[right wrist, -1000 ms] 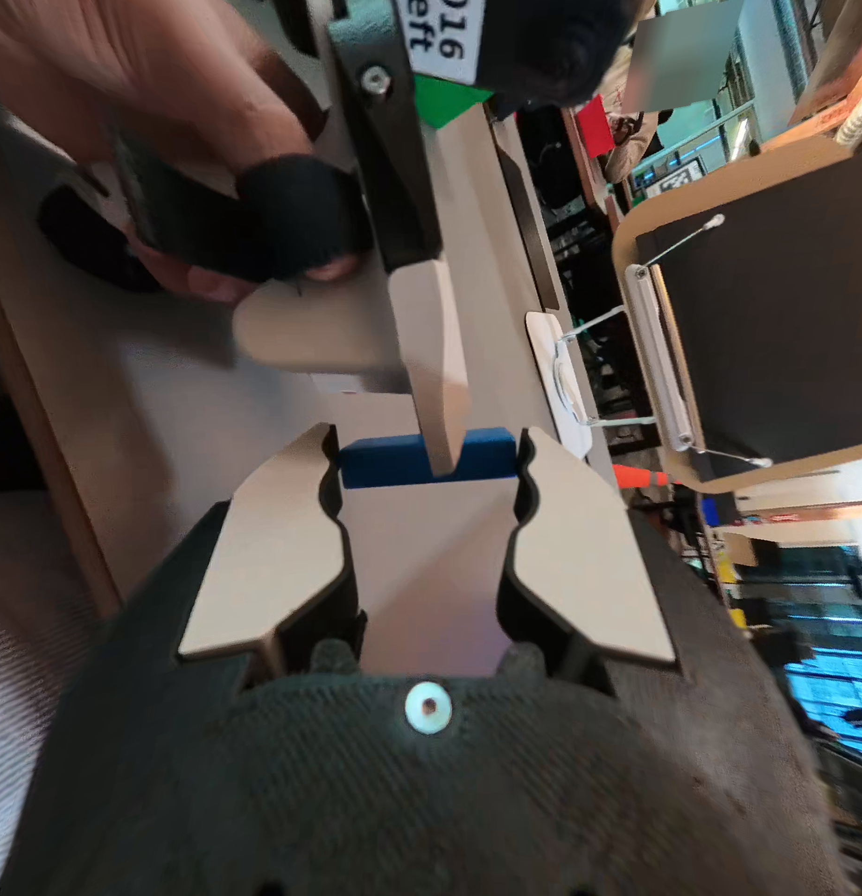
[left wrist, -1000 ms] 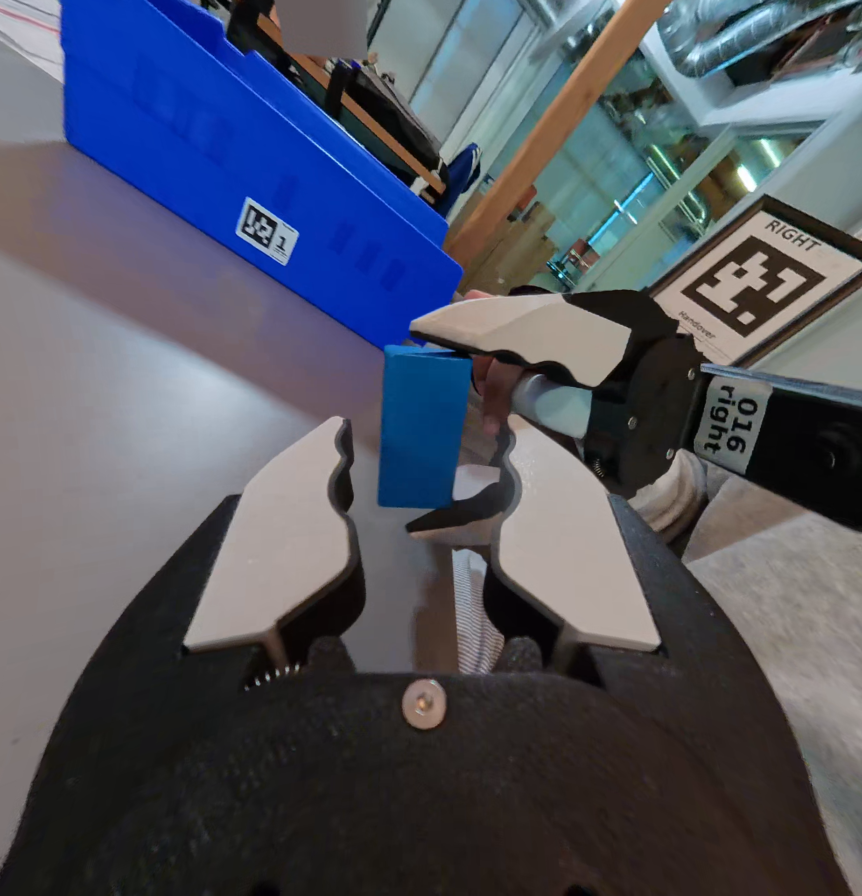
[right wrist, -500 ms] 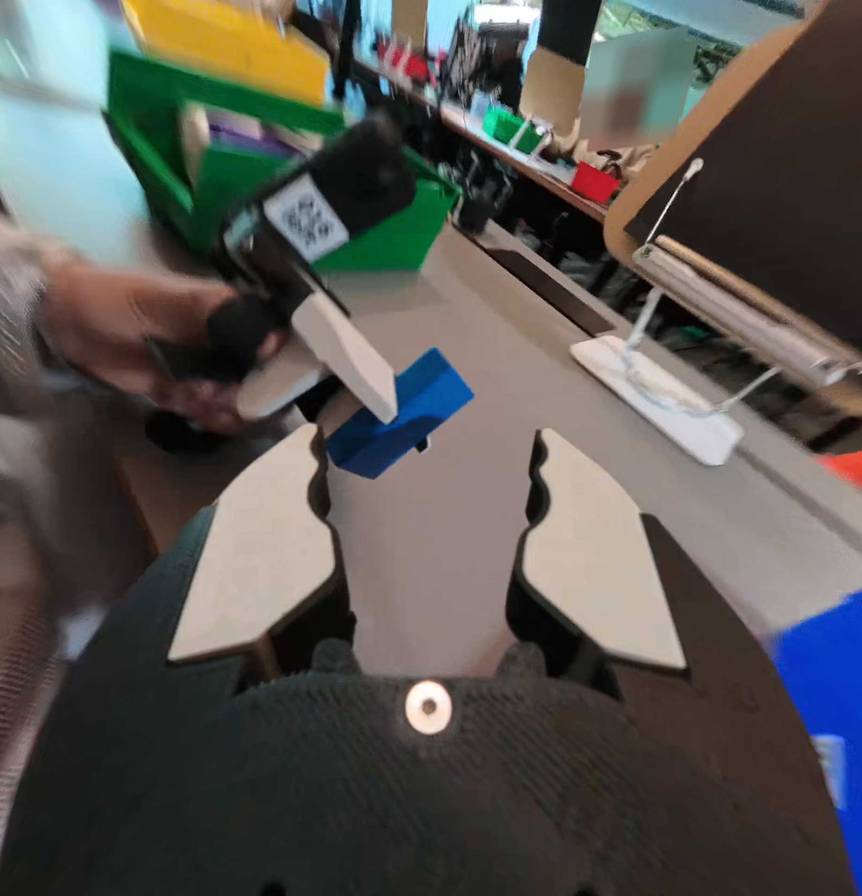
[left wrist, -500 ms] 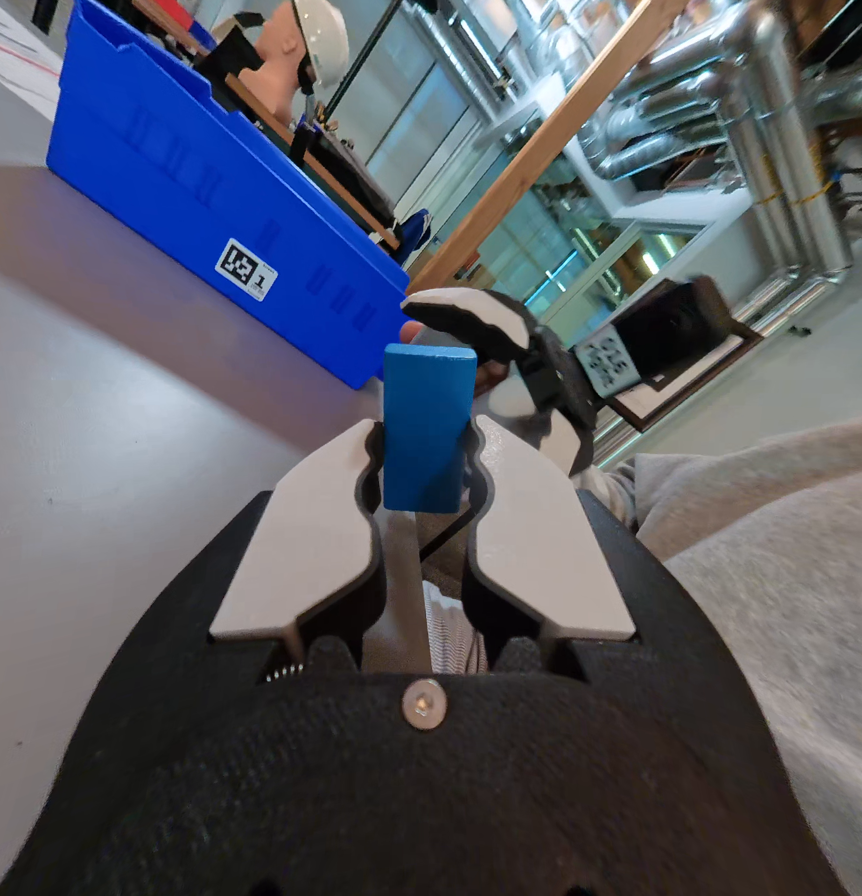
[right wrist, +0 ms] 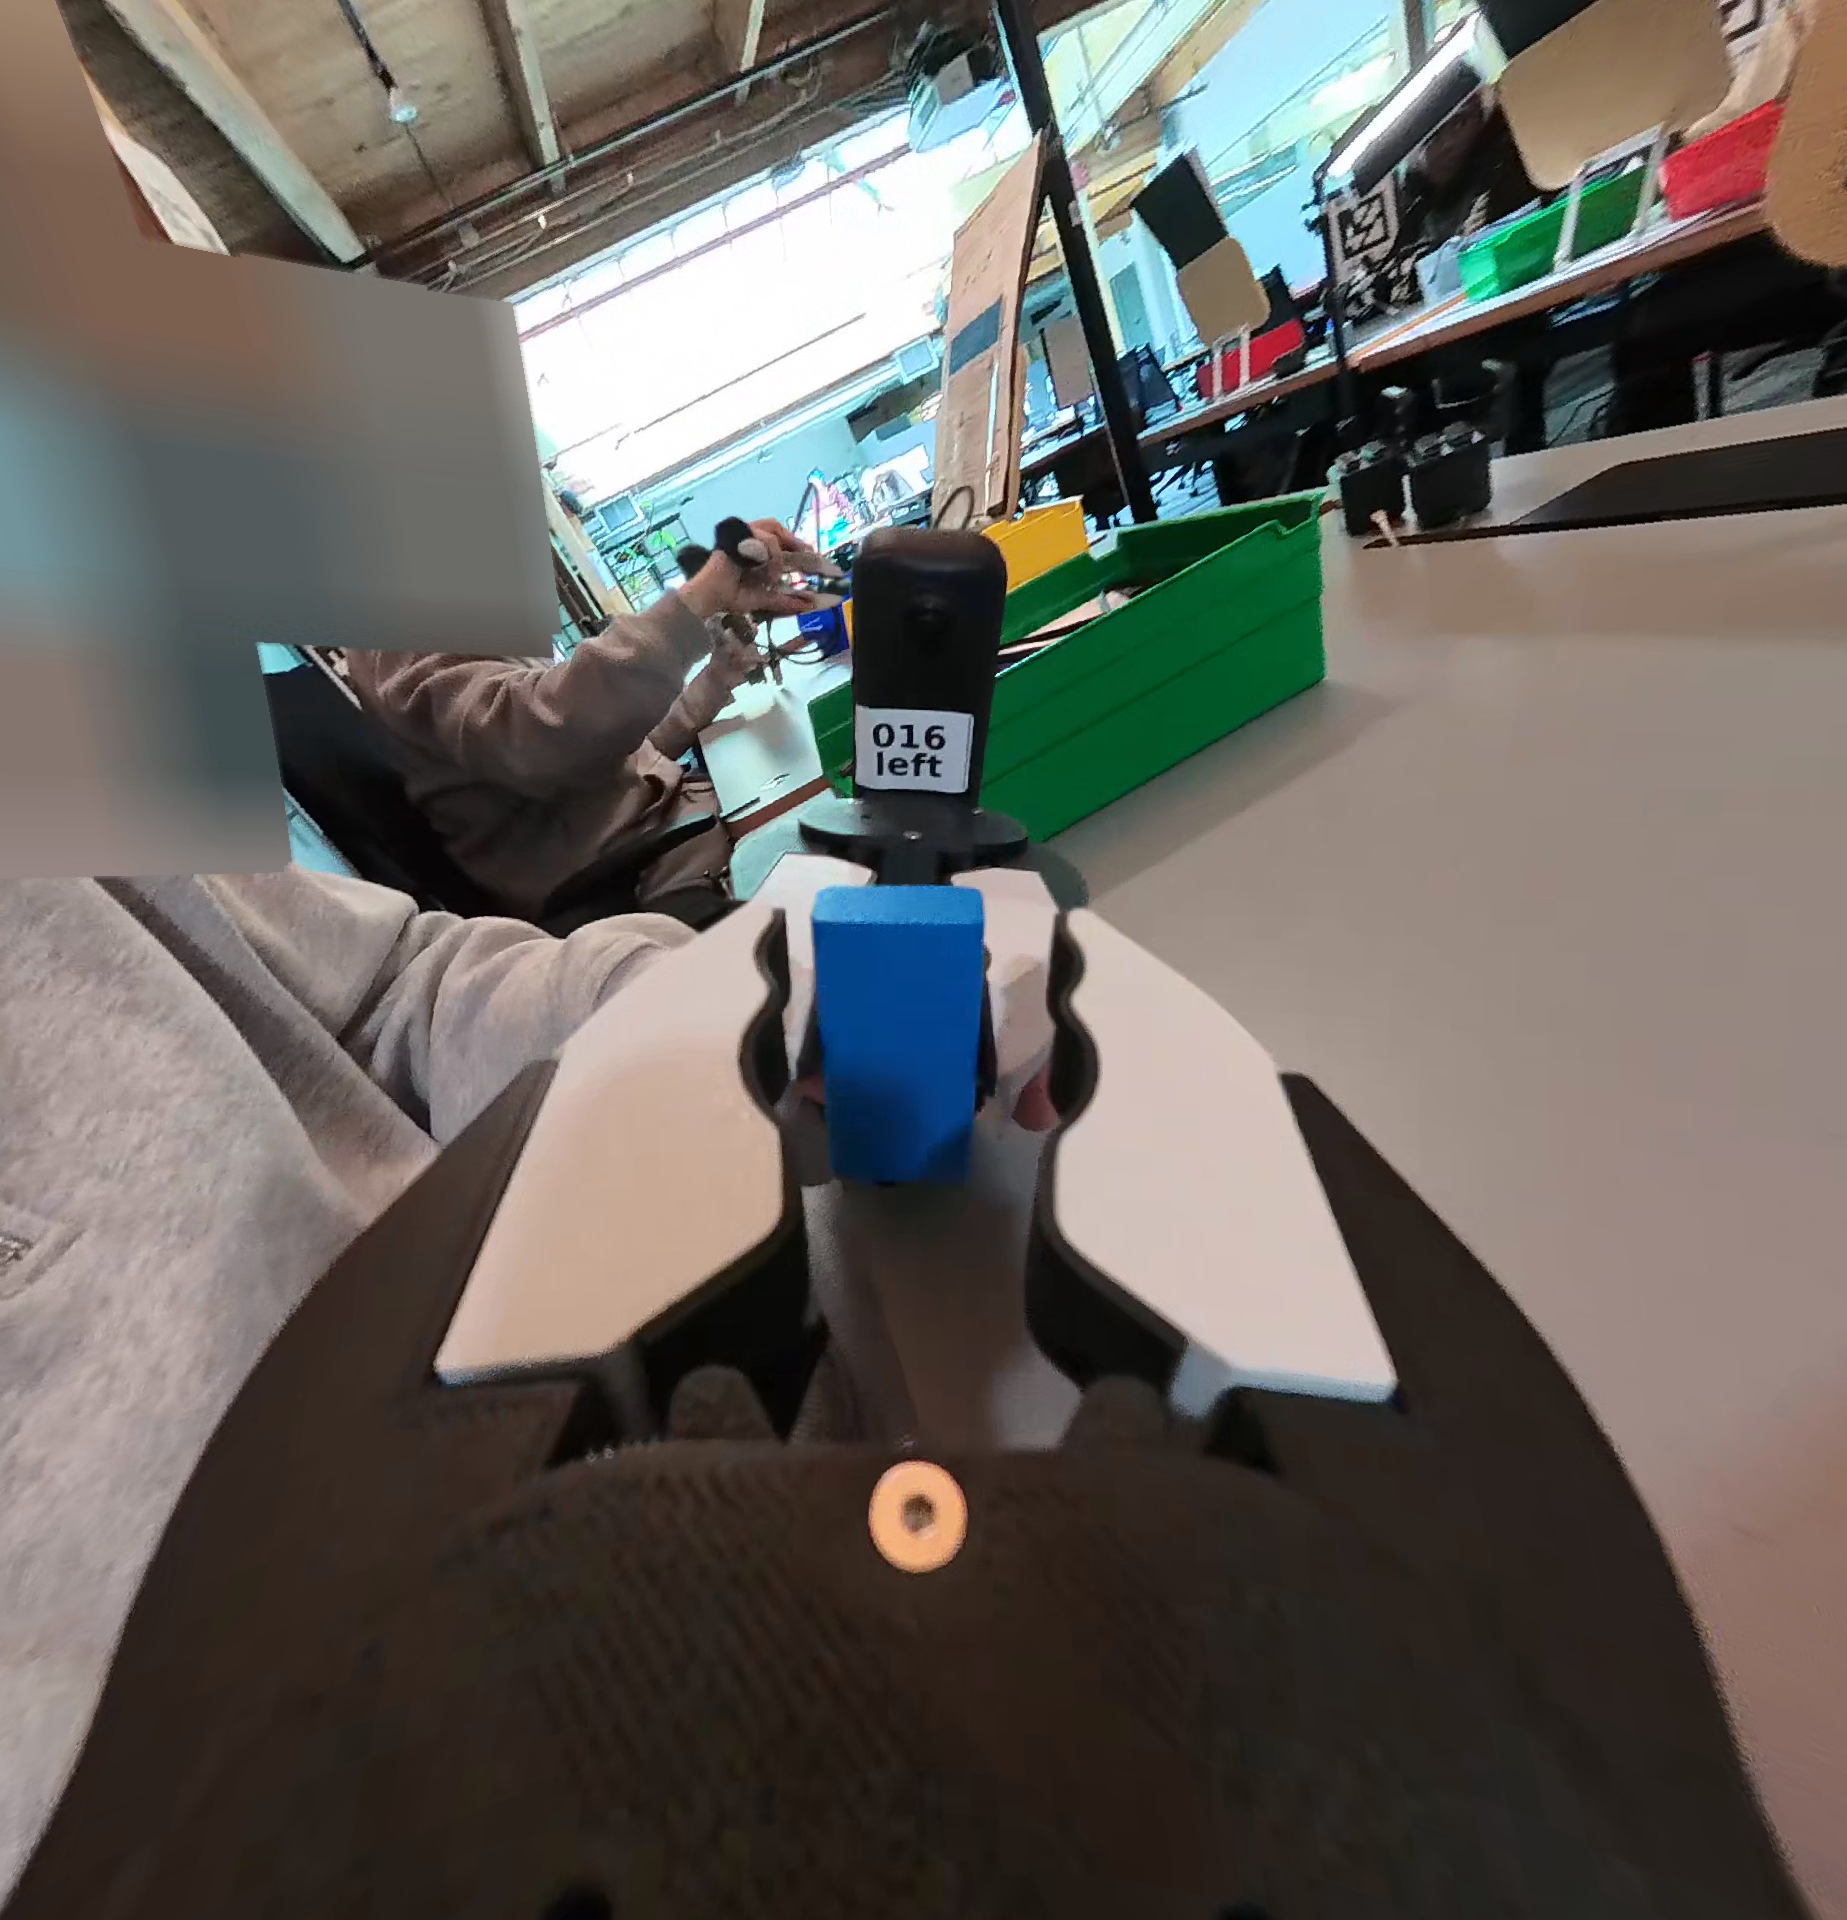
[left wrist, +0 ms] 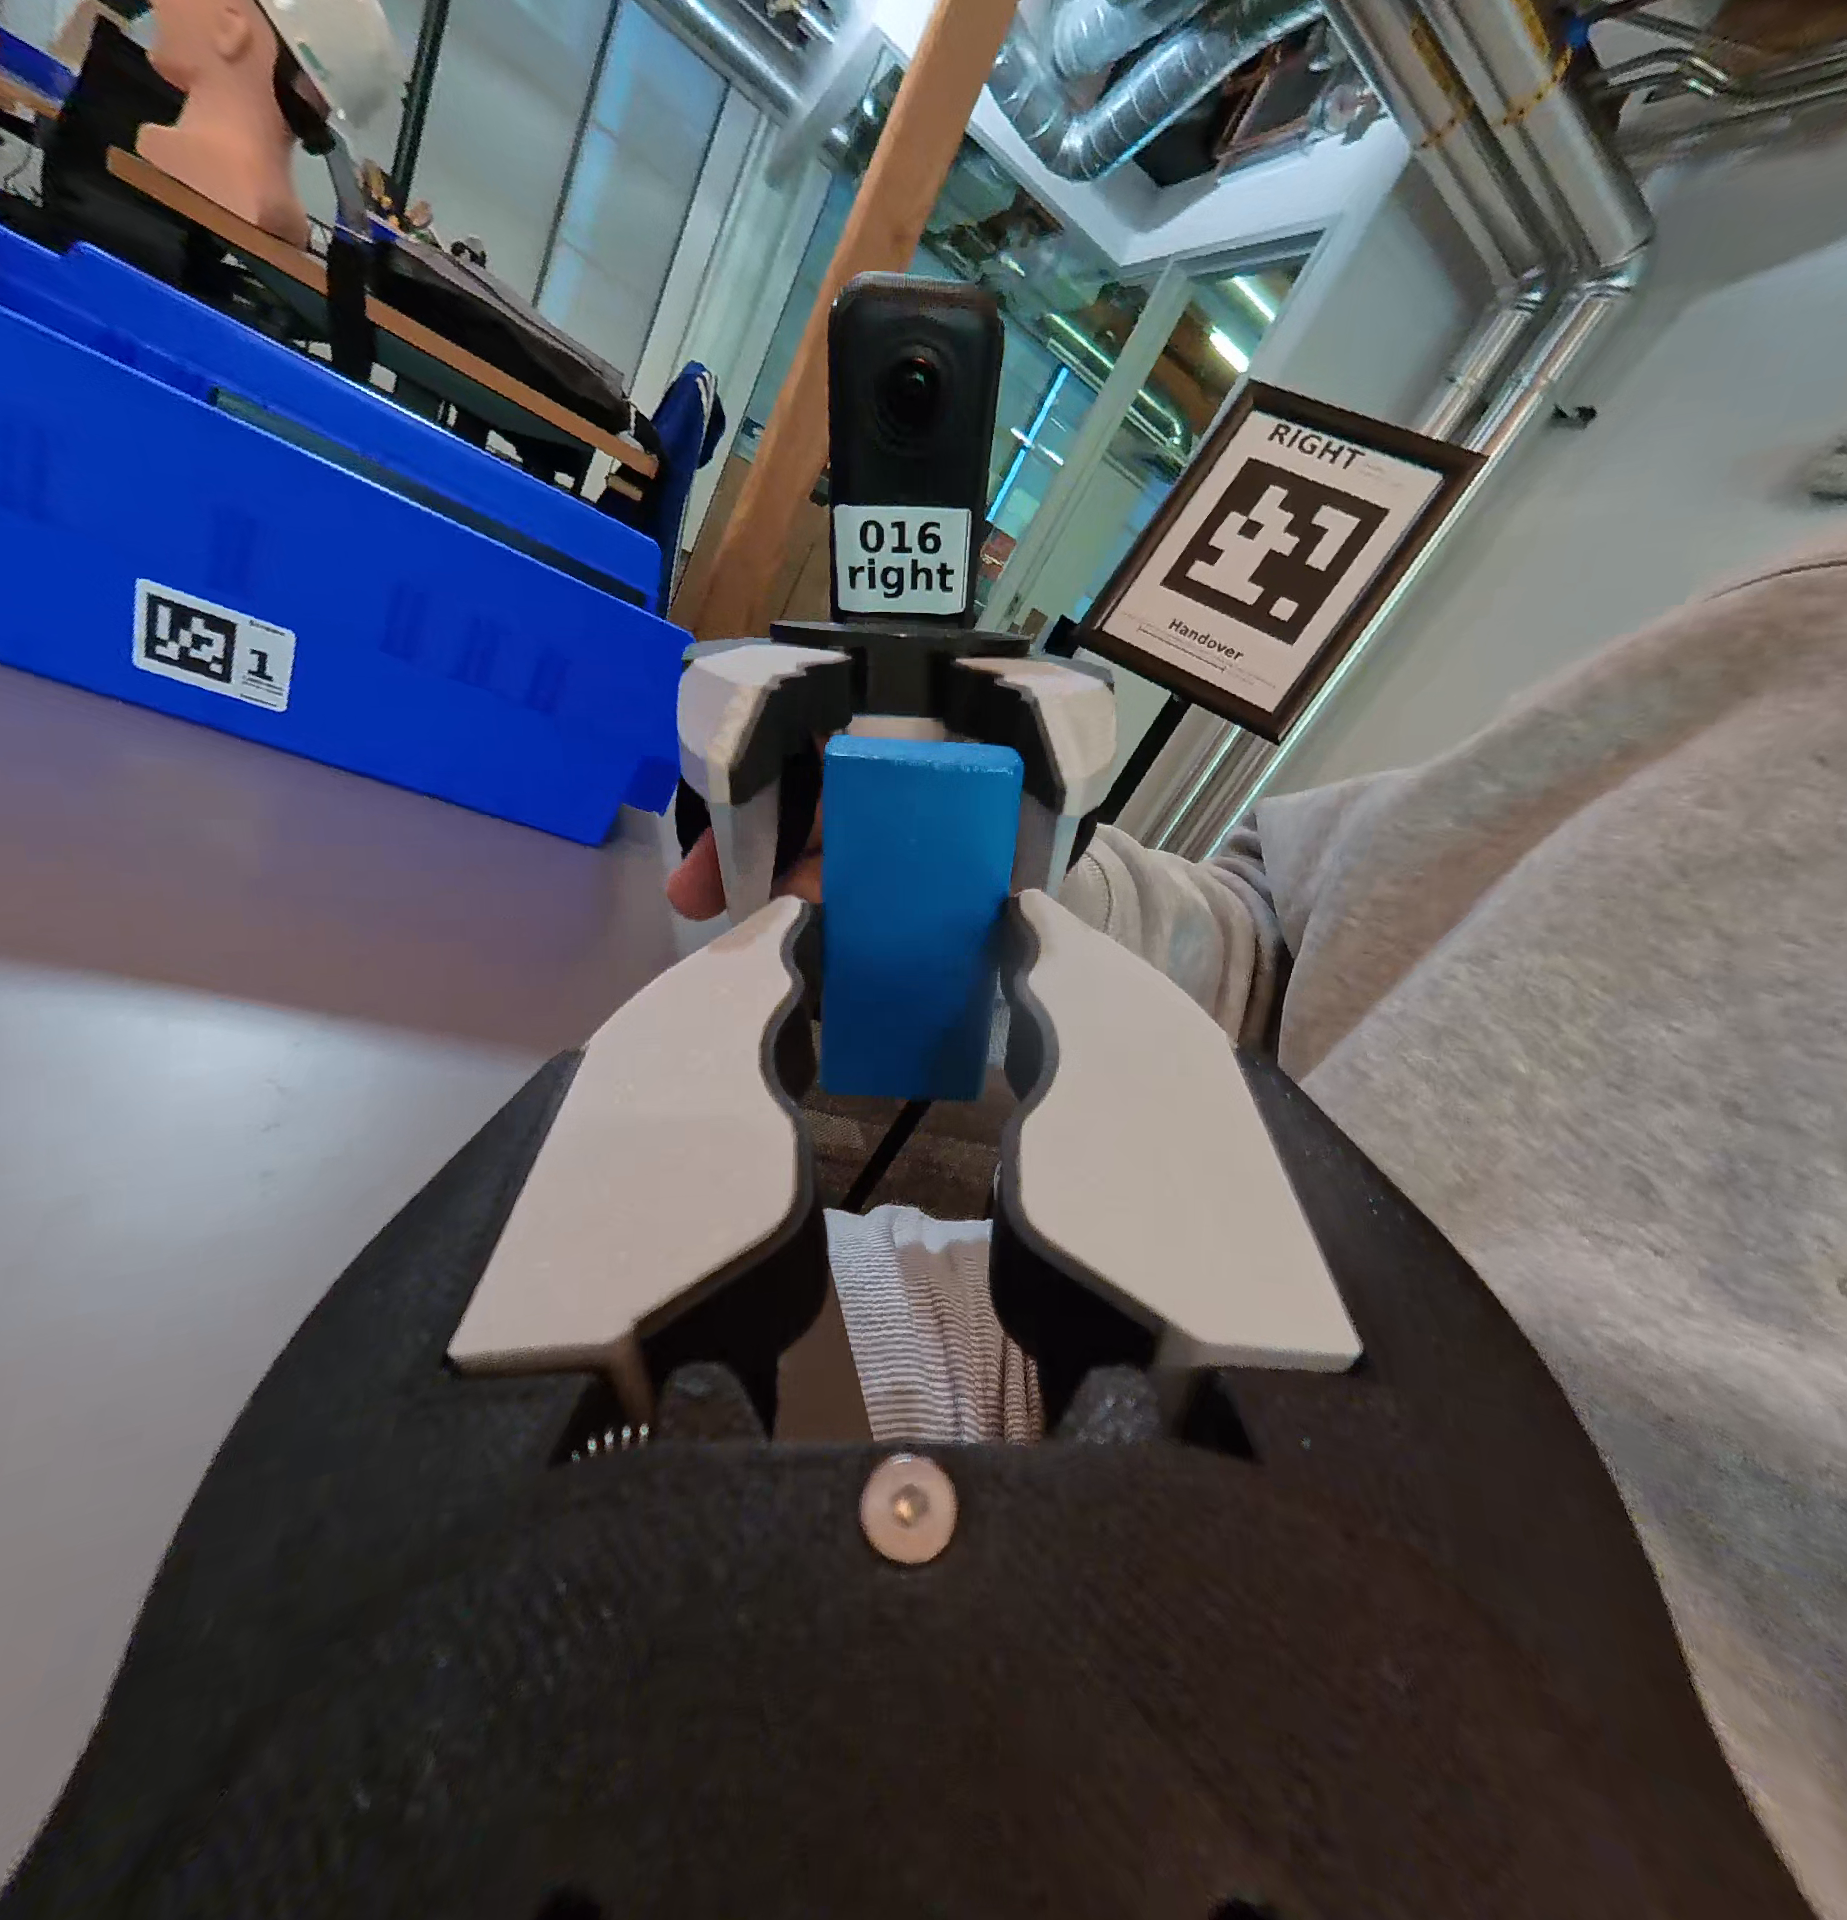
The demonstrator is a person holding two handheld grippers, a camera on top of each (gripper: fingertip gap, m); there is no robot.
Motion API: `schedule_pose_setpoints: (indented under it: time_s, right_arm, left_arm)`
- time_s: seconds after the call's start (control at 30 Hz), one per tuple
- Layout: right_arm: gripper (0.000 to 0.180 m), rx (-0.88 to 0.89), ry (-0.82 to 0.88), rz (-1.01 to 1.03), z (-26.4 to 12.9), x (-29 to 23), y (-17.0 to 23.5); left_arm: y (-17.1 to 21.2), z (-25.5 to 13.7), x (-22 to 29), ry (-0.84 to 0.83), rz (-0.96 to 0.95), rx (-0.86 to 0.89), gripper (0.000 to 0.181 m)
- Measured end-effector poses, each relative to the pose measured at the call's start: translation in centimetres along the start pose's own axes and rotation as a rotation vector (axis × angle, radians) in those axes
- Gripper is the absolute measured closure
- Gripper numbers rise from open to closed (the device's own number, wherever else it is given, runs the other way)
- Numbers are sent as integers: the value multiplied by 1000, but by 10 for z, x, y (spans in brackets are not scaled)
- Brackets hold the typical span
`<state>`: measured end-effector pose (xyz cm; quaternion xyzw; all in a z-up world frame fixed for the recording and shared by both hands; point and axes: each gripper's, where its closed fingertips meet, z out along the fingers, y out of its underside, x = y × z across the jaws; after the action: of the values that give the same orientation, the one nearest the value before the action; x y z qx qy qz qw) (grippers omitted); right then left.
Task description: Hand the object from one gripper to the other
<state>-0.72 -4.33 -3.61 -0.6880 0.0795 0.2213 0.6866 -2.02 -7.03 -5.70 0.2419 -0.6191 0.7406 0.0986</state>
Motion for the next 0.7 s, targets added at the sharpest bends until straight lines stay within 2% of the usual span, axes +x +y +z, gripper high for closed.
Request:
schedule_pose_setpoints:
  time_s: [0.1,0.37,0.5,0.7]
  right_arm:
    - [148,-23,-31,-8,1,-5,3]
    - [148,-10,-1,-43,1,-4,1]
    - [148,38,26,-47,-6,0,-8]
    - [148,85,29,-27,-14,3,-17]
  left_arm:
    - [-1,0,2,9,-1,6,147]
    - [-5,0,1,4,-18,37,146]
    - [-10,-2,-6,-42,-18,77,121]
    - [4,1,-10,-69,11,-23,126]
